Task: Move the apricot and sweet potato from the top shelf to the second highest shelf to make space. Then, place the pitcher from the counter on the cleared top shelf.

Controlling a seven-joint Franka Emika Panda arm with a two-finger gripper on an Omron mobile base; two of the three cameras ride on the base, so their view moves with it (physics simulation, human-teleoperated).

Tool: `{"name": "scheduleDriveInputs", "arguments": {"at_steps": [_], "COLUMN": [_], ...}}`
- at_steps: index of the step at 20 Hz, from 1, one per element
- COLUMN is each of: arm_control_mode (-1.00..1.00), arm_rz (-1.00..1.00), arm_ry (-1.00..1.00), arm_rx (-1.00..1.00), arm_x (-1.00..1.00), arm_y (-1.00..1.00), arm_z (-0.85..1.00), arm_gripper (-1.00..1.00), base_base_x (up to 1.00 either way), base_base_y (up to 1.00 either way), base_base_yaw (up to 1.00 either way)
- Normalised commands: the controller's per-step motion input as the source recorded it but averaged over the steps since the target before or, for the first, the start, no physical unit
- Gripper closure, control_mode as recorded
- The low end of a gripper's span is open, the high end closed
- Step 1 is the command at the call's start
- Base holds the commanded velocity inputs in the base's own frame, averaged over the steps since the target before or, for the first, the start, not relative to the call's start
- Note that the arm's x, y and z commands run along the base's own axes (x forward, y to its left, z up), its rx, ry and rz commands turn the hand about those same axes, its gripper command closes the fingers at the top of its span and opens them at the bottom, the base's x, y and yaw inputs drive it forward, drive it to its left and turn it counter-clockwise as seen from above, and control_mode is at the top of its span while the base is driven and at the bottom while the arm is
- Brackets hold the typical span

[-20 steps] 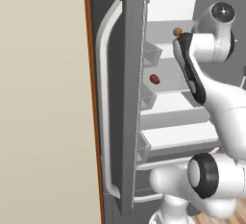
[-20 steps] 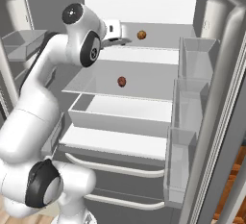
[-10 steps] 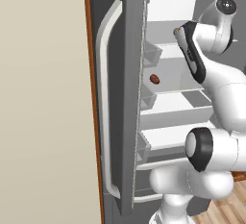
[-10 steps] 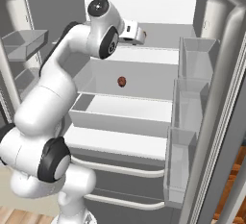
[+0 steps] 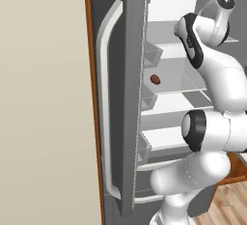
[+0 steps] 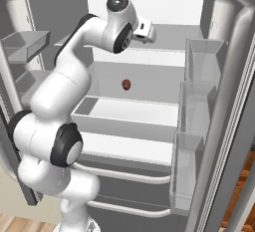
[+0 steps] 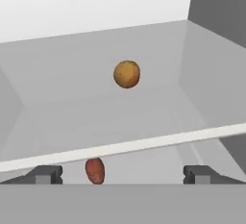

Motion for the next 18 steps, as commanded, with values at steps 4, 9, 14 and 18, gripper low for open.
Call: {"name": "scheduleDriveInputs", "arguments": {"at_steps": [4, 9, 14, 18], "arm_control_mode": [-1.0, -1.0, -1.0, -1.0], "arm_rz": [0.05, 0.05, 0.03, 0.03], "arm_ry": [0.0, 0.0, 0.0, 0.0], "arm_rx": [-0.01, -0.02, -0.01, 0.0], "arm_x": [0.35, 0.25, 0.25, 0.32], "arm_y": [0.0, 0.0, 0.0, 0.0], "arm_z": [-0.03, -0.18, -0.26, -0.18], "arm_gripper": [-1.0, -1.0, -1.0, -1.0], "base_base_x": [0.0, 0.0, 0.0, 0.0], "base_base_y": [0.0, 0.0, 0.0, 0.0], "base_base_yaw": [0.0, 0.0, 0.0, 0.0]}}
